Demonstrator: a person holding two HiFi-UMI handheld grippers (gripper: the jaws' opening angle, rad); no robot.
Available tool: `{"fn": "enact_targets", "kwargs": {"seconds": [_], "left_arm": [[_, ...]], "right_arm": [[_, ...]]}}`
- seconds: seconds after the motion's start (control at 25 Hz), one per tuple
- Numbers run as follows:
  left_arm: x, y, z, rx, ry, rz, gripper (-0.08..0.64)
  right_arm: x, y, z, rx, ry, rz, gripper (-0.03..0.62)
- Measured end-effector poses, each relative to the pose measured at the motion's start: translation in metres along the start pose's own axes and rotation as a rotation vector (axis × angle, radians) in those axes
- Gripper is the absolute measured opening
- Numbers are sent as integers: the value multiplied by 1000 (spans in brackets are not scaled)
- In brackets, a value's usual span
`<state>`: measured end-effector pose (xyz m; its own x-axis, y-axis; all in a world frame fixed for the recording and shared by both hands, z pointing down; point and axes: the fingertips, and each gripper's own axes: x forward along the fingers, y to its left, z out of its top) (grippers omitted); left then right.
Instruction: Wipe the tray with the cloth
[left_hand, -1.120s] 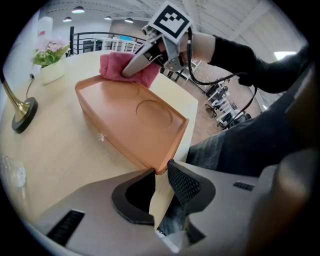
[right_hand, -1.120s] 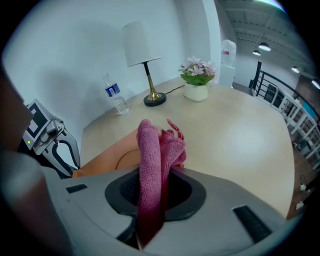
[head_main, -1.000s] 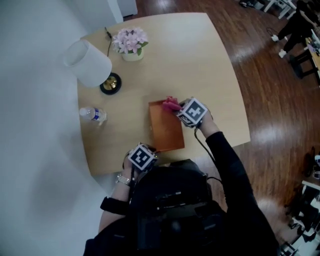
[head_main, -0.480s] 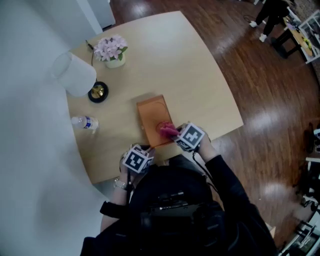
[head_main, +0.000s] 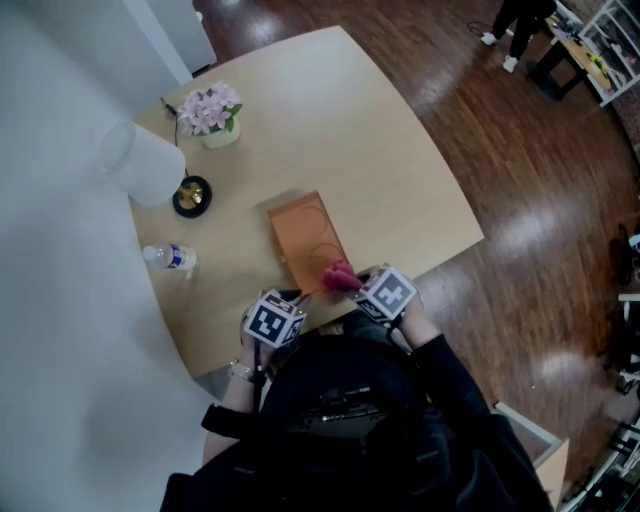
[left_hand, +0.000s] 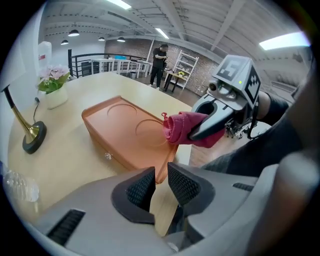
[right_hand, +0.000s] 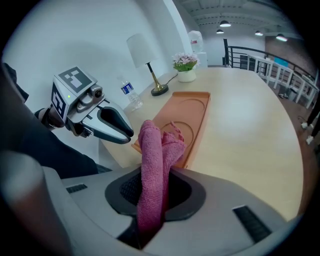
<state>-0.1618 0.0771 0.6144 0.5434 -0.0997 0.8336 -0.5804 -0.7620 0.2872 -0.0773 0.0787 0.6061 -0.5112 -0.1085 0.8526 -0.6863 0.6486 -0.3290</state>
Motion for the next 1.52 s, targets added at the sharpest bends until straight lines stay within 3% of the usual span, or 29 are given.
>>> {"fn": "enact_targets", "kwargs": {"seconds": [0.32, 0.72, 0.92, 1.08, 1.28, 1.52], "left_arm": [[-9, 23, 33, -4, -37, 56, 80], [19, 68, 106, -74, -26, 150, 81], [34, 84, 111, -124, 19, 186, 81], [42, 89, 105, -149, 60, 216, 81], [46, 88, 105, -70, 116, 287, 80], [47, 91, 105, -73, 133, 251, 78]], "right_arm": [[-30, -63, 55, 114, -213, -81, 75], [-4, -160, 104, 252, -270, -32, 77], [26, -185, 127, 284, -272, 69, 77], [47, -193, 145, 421, -305, 193, 77], [58, -192, 157, 597, -348, 331, 77], [64, -189, 160, 673, -365, 401, 77]]}}
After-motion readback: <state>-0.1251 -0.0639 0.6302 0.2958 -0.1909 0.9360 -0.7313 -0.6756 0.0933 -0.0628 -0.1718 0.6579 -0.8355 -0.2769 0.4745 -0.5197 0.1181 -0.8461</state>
